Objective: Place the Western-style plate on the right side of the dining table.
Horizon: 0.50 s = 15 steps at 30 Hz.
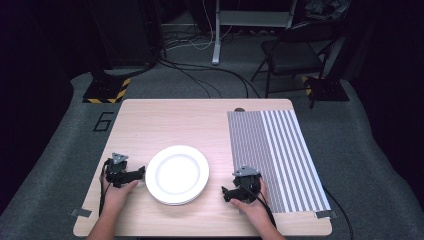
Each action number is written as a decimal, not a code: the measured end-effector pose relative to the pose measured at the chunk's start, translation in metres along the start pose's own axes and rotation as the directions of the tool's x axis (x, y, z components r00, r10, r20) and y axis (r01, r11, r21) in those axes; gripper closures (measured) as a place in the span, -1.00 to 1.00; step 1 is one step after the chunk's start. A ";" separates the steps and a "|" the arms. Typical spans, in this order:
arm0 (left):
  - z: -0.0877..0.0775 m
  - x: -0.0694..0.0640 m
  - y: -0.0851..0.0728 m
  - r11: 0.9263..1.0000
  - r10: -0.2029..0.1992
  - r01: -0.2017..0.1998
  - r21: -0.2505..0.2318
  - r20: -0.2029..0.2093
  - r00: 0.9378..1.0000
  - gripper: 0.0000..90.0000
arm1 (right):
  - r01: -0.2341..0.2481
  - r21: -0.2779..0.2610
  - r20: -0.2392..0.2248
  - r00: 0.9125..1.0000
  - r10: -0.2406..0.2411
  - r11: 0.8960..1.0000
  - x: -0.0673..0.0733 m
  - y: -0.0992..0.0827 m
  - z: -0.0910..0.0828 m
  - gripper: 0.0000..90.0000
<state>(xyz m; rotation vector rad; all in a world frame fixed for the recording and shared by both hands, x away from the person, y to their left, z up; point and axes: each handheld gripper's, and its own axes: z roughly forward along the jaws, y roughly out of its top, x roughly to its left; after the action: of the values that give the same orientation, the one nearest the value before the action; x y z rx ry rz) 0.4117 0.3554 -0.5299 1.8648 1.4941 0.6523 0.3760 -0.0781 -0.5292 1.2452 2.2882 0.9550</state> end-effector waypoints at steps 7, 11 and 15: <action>0.000 0.000 0.001 1.000 -0.003 0.003 0.005 -0.010 1.000 -0.66 | -0.006 -0.017 0.018 1.000 0.006 1.000 -0.001 -0.001 -0.001 -0.87; -0.004 -0.001 0.002 1.000 -0.018 0.018 0.017 -0.025 1.000 -0.47 | -0.056 -0.022 0.054 0.997 0.057 0.998 -0.002 0.000 -0.006 -0.60; -0.008 -0.001 0.004 0.998 -0.054 0.055 0.028 -0.022 0.998 -0.25 | -0.077 -0.030 0.054 0.995 0.079 0.997 -0.003 0.002 -0.009 -0.49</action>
<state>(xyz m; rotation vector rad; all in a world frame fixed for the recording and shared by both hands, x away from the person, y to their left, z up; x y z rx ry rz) 0.4083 0.3552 -0.5219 1.8373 1.5705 0.6300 0.3734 -0.0830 -0.5211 1.3413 2.1915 0.9629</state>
